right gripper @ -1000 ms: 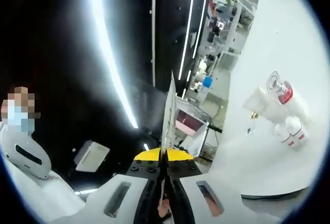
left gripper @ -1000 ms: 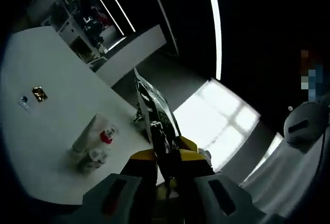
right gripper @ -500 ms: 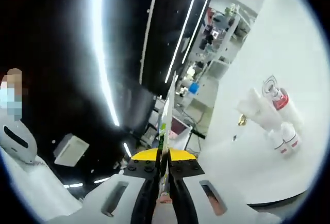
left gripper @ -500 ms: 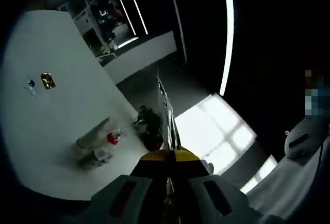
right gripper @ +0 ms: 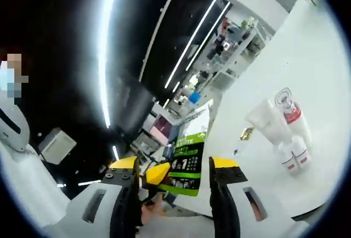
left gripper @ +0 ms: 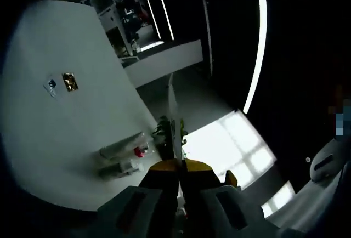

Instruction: Arrange the skincare products in the storage area until every visible bottle or jar stands upright without overlapping.

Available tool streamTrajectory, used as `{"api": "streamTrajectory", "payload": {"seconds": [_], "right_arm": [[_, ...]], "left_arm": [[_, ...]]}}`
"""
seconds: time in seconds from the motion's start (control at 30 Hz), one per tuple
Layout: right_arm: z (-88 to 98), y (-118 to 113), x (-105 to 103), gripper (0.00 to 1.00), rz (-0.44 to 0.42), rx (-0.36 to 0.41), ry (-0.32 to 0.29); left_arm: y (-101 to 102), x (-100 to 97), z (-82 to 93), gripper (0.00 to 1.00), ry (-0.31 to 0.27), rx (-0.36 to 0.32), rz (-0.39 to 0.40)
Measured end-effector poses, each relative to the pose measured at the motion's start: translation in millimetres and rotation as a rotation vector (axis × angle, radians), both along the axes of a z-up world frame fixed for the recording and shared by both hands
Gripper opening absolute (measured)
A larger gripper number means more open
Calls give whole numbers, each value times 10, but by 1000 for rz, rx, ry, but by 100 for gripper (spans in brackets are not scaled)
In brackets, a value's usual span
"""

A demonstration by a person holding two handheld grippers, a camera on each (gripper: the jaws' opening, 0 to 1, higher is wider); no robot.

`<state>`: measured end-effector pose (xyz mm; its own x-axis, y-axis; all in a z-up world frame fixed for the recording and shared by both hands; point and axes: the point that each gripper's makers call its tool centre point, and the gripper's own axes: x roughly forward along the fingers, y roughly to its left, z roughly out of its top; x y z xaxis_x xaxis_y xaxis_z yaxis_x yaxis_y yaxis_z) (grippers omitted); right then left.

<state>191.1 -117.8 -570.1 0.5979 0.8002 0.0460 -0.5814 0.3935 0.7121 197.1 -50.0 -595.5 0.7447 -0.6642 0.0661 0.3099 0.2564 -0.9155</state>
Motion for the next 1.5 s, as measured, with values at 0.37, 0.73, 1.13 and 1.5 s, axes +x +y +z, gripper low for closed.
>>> {"api": "streamTrajectory", "payload": {"seconds": [0.37,0.73,1.13,1.5], "right_arm": [[-301,-143,-13,83,40,-261,-68],[-566,-358,21,90,63,-403,-85],[-729,-412,16,98,71,-501,-85],[-872,-448,-5,99,134,-651,-135]], "left_arm": [[-58,103,-549,0,119,86,36],[-77,198,-770,0,184,117,58],[-132,268,-1104,0,257,146,44],[-153,442,-1393,0,334,156,71]]}}
